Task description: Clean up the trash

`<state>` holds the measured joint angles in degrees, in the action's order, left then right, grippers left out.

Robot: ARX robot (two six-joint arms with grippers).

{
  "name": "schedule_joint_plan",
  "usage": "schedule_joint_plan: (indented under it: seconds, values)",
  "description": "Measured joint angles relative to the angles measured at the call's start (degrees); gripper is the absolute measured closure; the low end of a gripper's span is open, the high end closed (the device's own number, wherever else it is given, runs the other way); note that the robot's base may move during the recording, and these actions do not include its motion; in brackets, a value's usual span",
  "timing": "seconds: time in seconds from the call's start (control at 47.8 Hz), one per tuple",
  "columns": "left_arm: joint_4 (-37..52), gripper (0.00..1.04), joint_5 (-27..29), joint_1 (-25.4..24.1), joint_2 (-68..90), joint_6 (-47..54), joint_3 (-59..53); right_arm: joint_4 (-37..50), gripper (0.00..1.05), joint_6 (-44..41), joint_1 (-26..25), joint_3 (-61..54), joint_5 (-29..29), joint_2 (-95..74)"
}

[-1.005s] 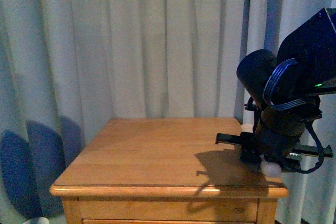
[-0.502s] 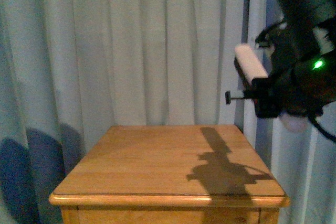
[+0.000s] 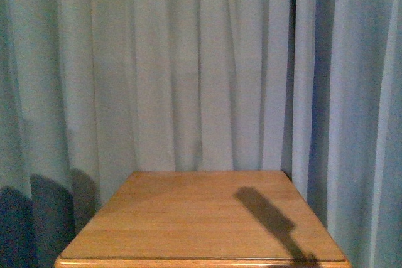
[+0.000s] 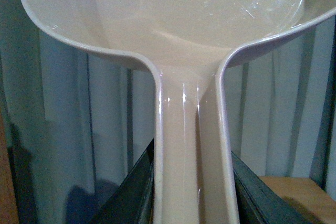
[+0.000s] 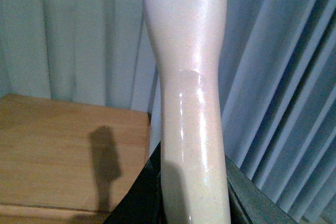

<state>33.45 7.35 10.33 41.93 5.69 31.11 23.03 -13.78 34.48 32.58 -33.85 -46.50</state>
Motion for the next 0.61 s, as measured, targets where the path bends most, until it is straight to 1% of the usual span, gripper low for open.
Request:
schedule_joint_plan:
  seconds: [0.147,0.209,0.335,0.607]
  values:
    - [0.0,0.78,0.0,0.0,0.0,0.0,0.0,1.1,0.85,-2.4,0.8,-4.3,-2.6,8.6]
    - [0.0,0.78,0.0,0.0,0.0,0.0,0.0,1.7,0.85,-2.6,0.8,-5.3,-2.9,10.4]
    - [0.0,0.78,0.0,0.0,0.0,0.0,0.0,5.0,0.85,-4.2,0.7,-7.0,-5.5,12.0]
    - [0.0,0.78,-0.7,0.1,0.2,0.0,0.0,5.1,0.85,-5.0,0.5,-7.0,-5.8,12.6]
